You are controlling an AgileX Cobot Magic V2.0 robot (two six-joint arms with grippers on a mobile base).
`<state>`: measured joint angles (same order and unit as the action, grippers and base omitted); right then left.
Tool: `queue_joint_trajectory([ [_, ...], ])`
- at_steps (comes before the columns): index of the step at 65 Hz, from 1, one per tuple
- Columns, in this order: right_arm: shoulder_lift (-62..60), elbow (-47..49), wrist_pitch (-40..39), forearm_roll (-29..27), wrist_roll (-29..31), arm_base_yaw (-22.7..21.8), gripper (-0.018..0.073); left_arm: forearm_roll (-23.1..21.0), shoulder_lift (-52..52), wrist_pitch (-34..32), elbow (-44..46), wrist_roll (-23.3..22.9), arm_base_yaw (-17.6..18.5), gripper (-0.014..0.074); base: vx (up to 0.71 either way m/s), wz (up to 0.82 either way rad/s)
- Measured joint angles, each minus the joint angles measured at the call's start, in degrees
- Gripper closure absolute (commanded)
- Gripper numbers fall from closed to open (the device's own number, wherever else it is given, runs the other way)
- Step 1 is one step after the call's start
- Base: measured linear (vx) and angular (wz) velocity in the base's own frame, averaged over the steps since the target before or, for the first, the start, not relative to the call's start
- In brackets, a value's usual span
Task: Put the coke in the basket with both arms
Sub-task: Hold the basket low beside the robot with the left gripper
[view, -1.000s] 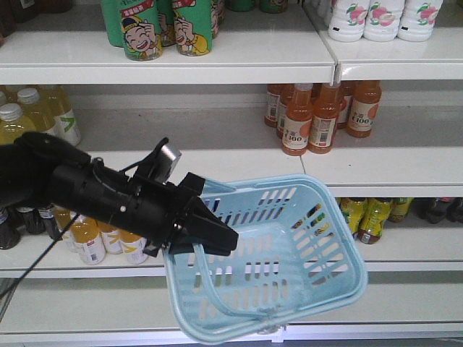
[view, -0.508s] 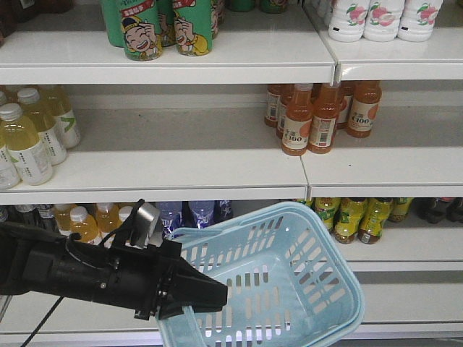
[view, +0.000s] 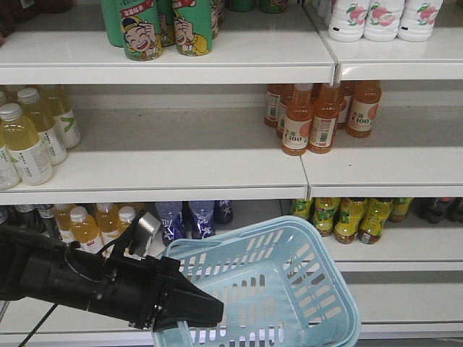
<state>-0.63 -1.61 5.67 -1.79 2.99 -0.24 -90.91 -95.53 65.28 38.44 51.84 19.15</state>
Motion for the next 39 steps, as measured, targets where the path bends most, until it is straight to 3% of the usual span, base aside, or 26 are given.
queue_joint_trajectory([
  [39,0.0,0.0,0.0,0.0,0.0,0.0,0.0569,0.1,0.0,0.0,0.0,0.1,0.0,0.0604,0.0,0.0],
])
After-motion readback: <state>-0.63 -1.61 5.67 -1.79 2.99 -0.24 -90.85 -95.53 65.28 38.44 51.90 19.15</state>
